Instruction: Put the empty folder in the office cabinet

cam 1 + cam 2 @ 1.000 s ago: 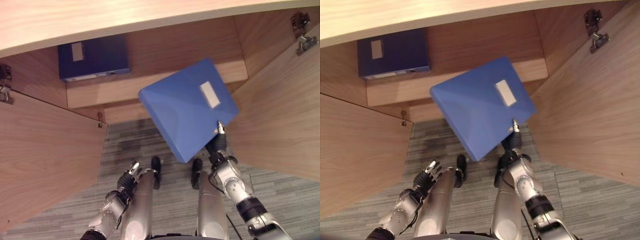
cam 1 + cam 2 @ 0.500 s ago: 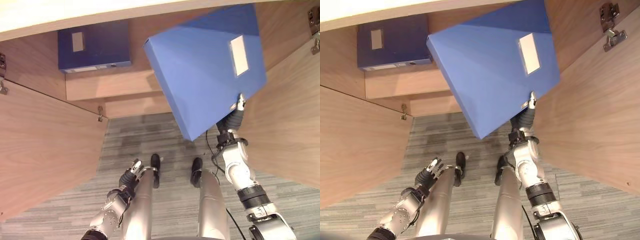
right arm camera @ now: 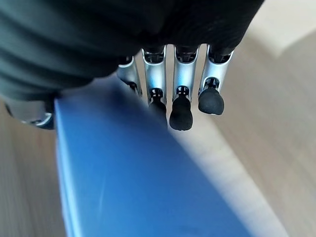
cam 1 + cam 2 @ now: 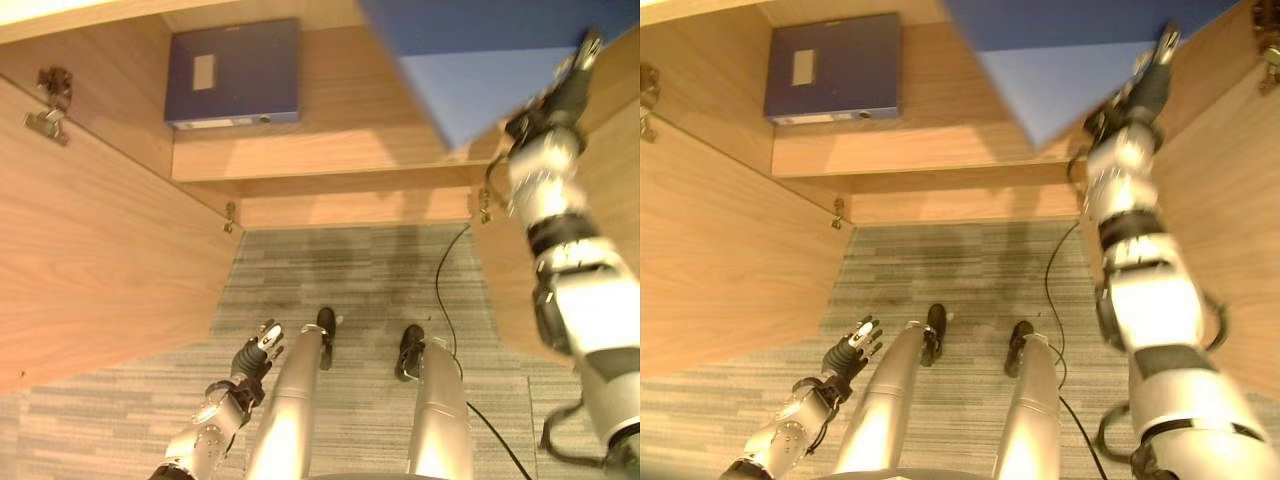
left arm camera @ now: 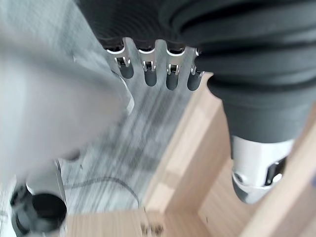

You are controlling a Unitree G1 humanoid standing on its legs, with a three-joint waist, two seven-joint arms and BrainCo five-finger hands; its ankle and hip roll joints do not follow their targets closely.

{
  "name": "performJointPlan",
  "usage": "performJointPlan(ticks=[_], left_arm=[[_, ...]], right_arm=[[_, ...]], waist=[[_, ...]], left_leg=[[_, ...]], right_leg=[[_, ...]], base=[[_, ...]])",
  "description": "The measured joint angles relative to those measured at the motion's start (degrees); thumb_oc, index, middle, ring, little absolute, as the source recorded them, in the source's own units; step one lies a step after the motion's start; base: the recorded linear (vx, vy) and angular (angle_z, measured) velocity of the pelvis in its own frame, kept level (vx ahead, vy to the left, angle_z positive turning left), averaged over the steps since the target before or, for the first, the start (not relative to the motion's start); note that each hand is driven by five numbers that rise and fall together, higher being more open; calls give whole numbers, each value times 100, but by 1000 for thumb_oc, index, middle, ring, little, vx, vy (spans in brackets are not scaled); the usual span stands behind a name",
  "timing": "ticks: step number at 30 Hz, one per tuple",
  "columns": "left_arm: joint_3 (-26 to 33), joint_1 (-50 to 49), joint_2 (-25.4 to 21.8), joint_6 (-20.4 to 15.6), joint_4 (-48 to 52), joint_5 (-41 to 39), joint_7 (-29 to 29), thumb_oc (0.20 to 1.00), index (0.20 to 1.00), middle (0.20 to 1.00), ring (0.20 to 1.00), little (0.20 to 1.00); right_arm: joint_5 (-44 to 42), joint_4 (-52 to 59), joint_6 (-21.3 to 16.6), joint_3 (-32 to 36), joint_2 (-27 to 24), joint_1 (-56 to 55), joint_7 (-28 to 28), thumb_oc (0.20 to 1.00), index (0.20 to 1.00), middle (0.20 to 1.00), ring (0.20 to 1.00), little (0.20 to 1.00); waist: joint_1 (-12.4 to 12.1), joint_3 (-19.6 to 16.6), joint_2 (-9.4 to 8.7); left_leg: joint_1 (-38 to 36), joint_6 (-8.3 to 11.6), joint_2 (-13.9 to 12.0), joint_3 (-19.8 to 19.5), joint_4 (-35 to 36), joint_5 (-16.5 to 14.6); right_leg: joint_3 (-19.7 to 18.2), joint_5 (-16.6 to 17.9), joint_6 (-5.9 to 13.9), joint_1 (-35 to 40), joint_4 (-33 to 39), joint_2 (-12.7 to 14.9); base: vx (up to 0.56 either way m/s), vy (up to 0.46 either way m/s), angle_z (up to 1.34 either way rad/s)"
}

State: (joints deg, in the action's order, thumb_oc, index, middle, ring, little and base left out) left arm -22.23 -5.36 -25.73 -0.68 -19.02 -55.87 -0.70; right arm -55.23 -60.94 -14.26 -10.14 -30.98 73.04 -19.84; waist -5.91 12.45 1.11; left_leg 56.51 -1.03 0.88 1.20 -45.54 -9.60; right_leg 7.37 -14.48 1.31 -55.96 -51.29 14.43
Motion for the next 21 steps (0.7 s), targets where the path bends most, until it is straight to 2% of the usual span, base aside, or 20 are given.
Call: performJointPlan(ticks=[4, 9, 14, 21], left_arm=[[-24, 22, -154, -43, 123, -4, 35, 1000, 1000, 1000, 1000, 1000], [-78, 37, -176, -75, 119, -9, 106, 1000, 1000, 1000, 1000, 1000], [-122, 51, -178, -77, 124, -64, 135, 1000, 1000, 1000, 1000, 1000], [-255, 73, -210, -159, 174, -235, 240, 1000, 1000, 1000, 1000, 1000]], right_arm=[[-1, -286, 296, -7, 196, -27, -180, 200, 200, 200, 200, 200], [-236, -1005, 389, -90, 369, -15, -262, 200, 200, 200, 200, 200], [-389, -1274, 558, -99, 531, -14, -255, 200, 200, 200, 200, 200], [-904, -1405, 563, 166, 603, -13, -272, 200, 200, 200, 200, 200]], waist=[[-23, -1, 0], [-99, -1, 1], [-125, -1, 4], [-389, 12, 77]], left_leg=[[52, 4, 28, 5, -18, 4], [86, 8, 81, -21, -13, 1], [91, 8, 90, -26, -7, 1], [146, 58, 116, -155, 44, 27]], right_leg=[[4, -10, -16, -12, -16, 17], [59, -58, -1, -24, -27, 73], [69, -64, 3, -22, -25, 81], [189, -101, -23, -16, -21, 98]], base=[[2, 0, 2], [3, 5, 7], [0, 0, 0], [11, -6, 6]])
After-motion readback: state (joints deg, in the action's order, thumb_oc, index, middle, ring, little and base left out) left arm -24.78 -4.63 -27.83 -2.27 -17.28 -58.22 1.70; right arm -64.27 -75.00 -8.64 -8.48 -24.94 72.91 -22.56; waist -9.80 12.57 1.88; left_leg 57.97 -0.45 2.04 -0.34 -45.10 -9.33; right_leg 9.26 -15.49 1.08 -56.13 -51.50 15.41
